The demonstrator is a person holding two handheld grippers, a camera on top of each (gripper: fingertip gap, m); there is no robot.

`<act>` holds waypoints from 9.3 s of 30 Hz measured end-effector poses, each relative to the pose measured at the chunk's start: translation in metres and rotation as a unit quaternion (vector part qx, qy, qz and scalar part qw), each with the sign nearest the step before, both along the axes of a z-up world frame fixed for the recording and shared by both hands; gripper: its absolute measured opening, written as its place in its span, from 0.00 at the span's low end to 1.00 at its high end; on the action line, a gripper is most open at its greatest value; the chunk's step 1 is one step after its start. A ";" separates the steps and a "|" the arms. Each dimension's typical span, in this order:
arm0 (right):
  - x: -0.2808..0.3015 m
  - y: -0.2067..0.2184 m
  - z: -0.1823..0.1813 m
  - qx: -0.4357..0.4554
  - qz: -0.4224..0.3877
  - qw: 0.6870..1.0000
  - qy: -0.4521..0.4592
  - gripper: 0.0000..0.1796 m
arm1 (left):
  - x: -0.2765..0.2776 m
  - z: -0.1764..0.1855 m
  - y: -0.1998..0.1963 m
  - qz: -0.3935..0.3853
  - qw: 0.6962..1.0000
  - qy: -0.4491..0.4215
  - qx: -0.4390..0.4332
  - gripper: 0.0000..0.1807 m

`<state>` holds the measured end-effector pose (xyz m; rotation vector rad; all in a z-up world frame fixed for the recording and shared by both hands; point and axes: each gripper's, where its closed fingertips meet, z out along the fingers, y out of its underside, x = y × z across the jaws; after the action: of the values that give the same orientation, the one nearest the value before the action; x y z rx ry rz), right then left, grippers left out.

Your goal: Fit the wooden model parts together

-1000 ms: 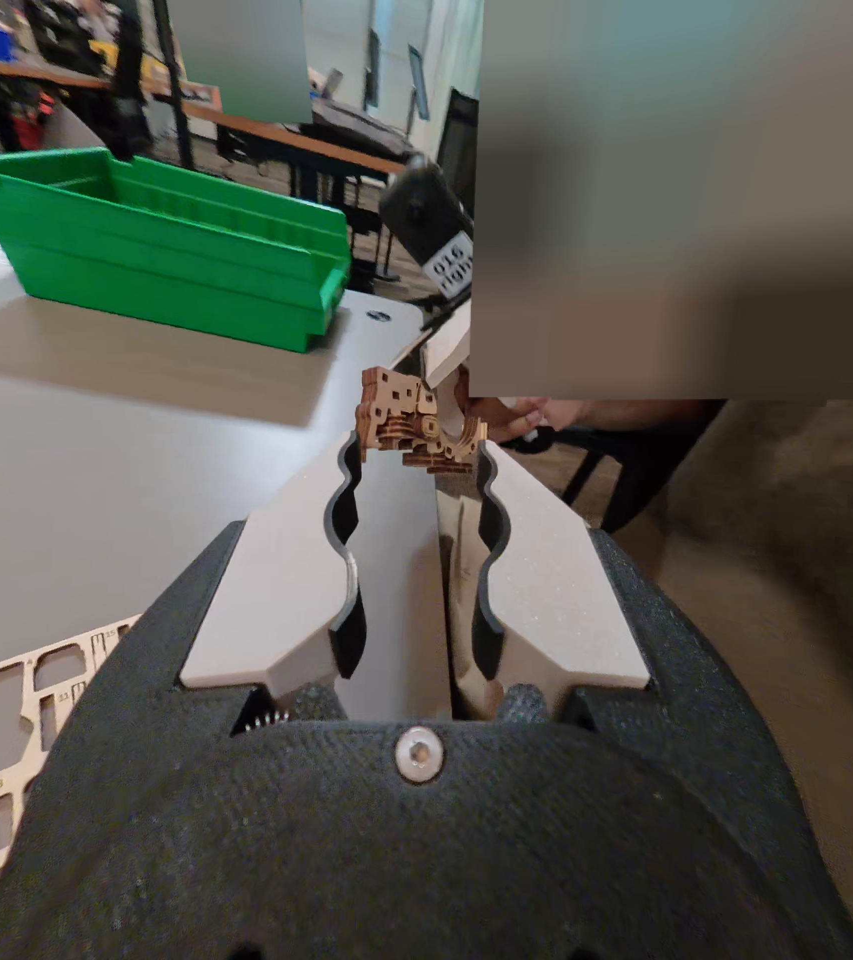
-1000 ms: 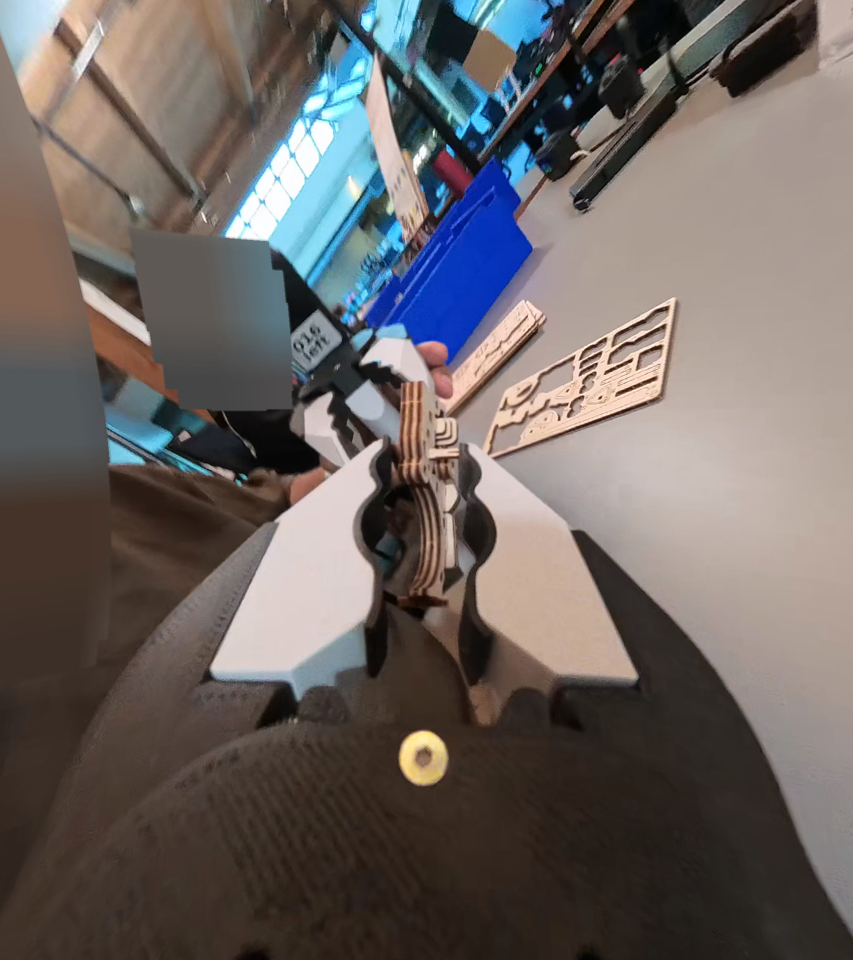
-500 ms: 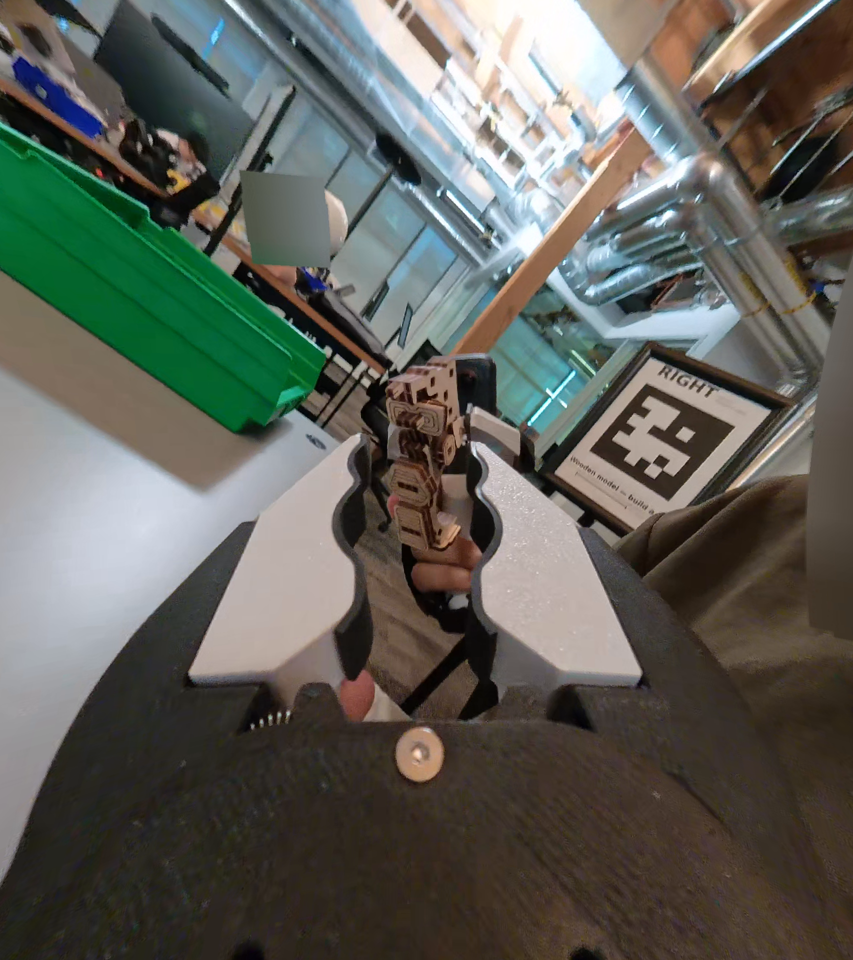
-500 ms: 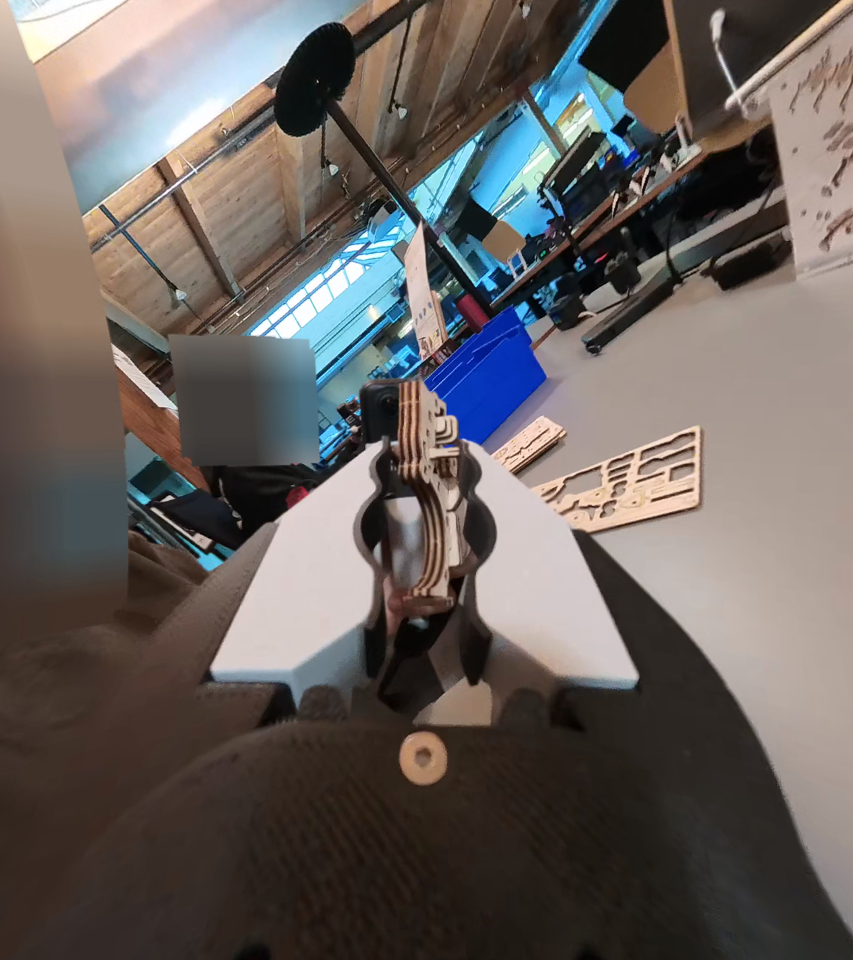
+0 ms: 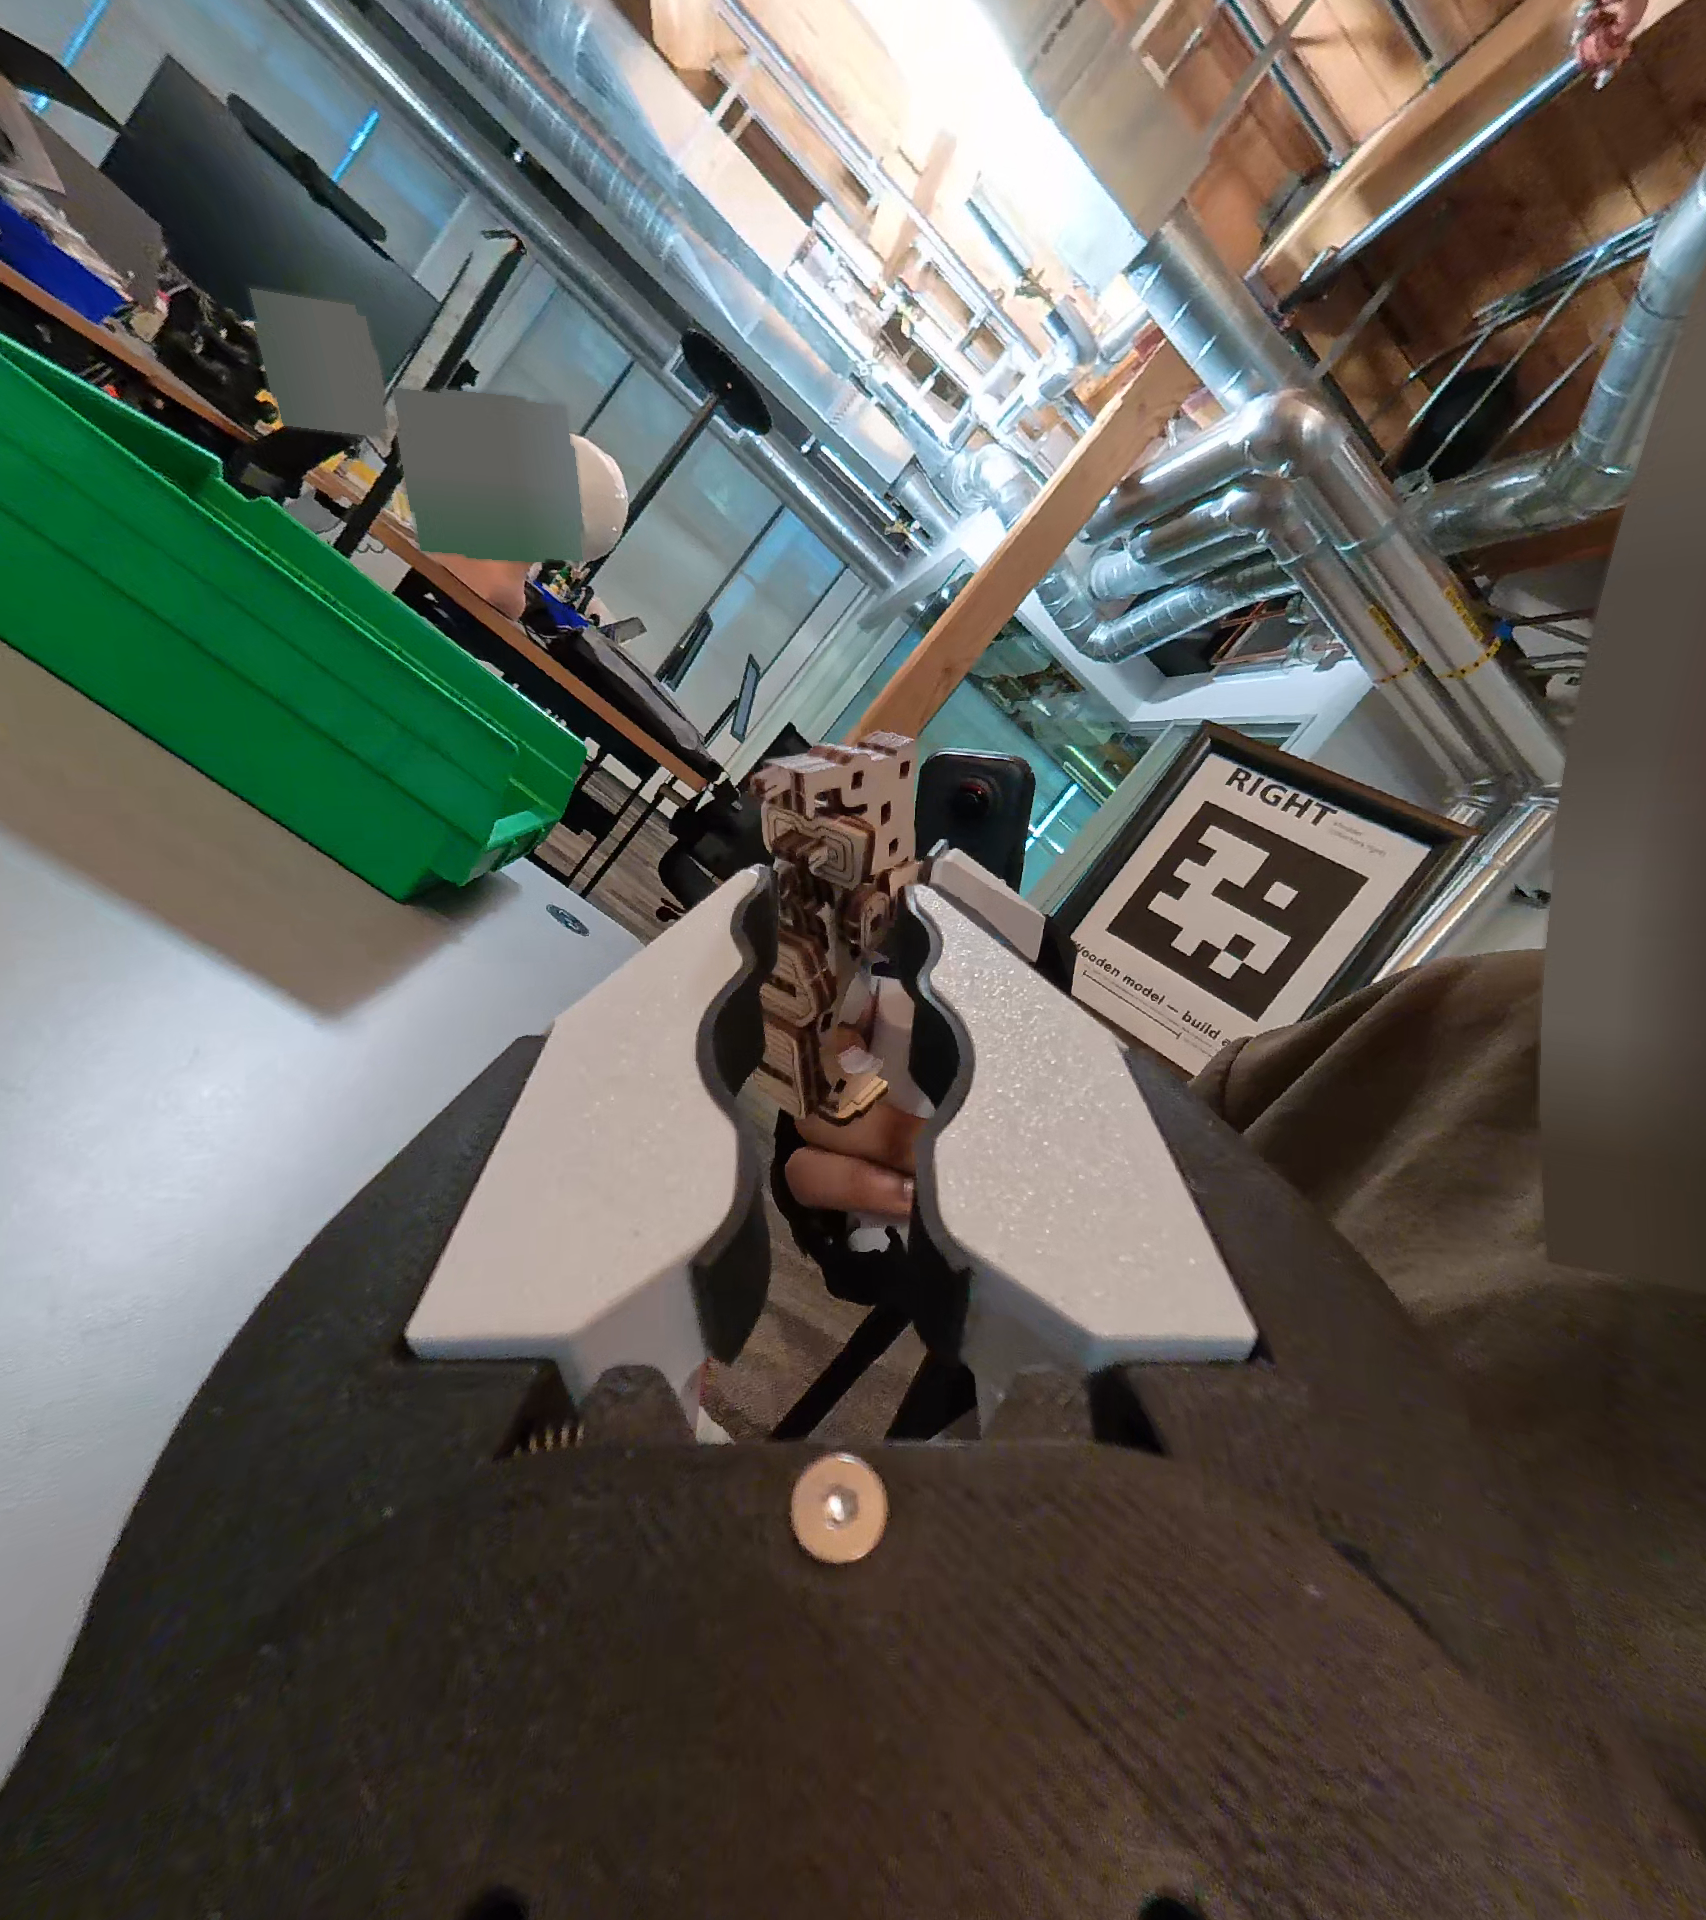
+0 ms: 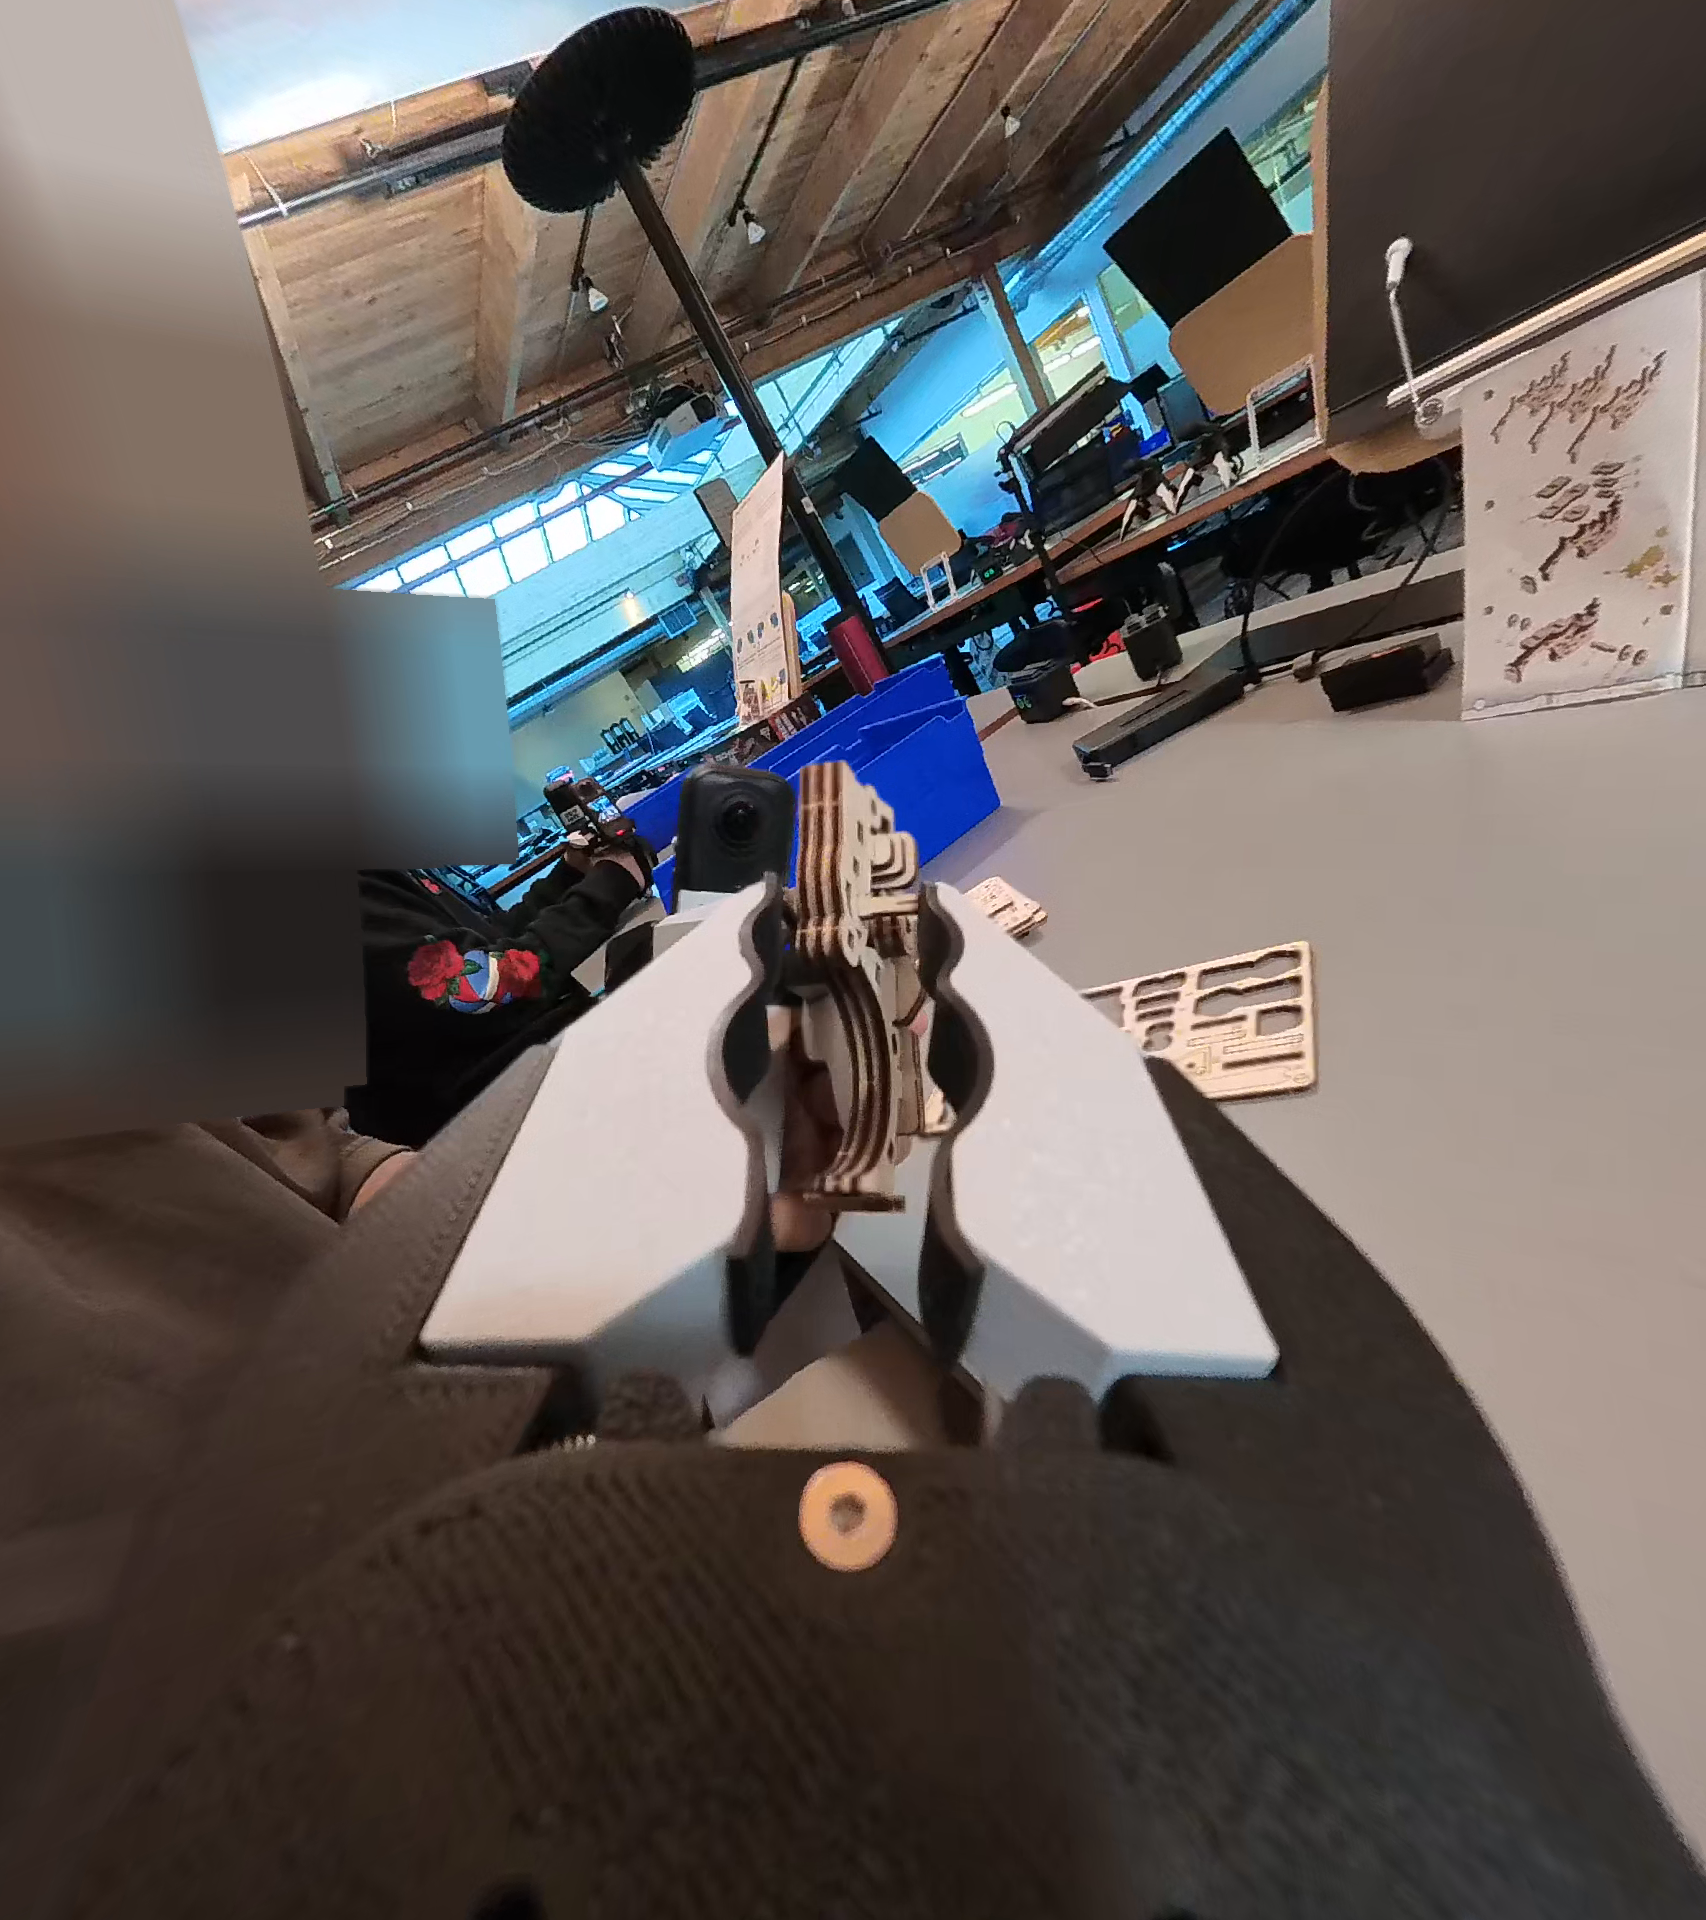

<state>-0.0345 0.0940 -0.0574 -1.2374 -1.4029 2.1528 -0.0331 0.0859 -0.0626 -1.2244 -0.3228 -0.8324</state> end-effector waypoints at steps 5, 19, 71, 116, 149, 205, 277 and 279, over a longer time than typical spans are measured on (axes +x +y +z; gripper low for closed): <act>-0.001 -0.004 -0.003 -0.005 0.009 1.000 -0.008 0.14 | -0.001 0.000 -0.001 -0.008 1.000 -0.005 0.008 0.10; -0.001 -0.002 -0.005 0.034 -0.007 0.999 -0.004 0.14 | -0.001 -0.001 0.001 0.006 1.000 0.018 0.006 0.10; 0.008 -0.012 -0.035 0.380 0.007 0.921 0.081 0.12 | -0.008 -0.021 -0.008 0.117 0.913 0.388 -0.049 0.20; 0.002 0.010 -0.045 0.376 -0.015 0.909 0.179 0.39 | 0.012 -0.054 -0.011 -0.044 0.916 0.384 -0.105 0.03; 0.047 -0.027 -0.074 0.287 0.239 0.924 0.084 0.12 | 0.050 -0.065 -0.022 -0.135 0.889 0.433 -0.061 0.03; 0.045 -0.029 -0.064 0.271 0.223 0.931 0.102 0.07 | 0.044 -0.047 -0.026 -0.139 0.921 0.362 -0.026 0.03; 0.041 -0.033 -0.060 0.268 0.206 0.938 0.077 0.10 | 0.044 -0.041 -0.027 -0.132 0.927 0.351 -0.009 0.03; 0.038 -0.032 -0.059 0.259 0.198 0.943 0.074 0.11 | 0.041 -0.039 -0.027 -0.124 0.927 0.353 -0.007 0.03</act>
<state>0.0038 0.0622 -0.1161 -0.6259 -2.1050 1.8480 0.0079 0.0590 -0.1014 -1.5106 0.4203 -0.5477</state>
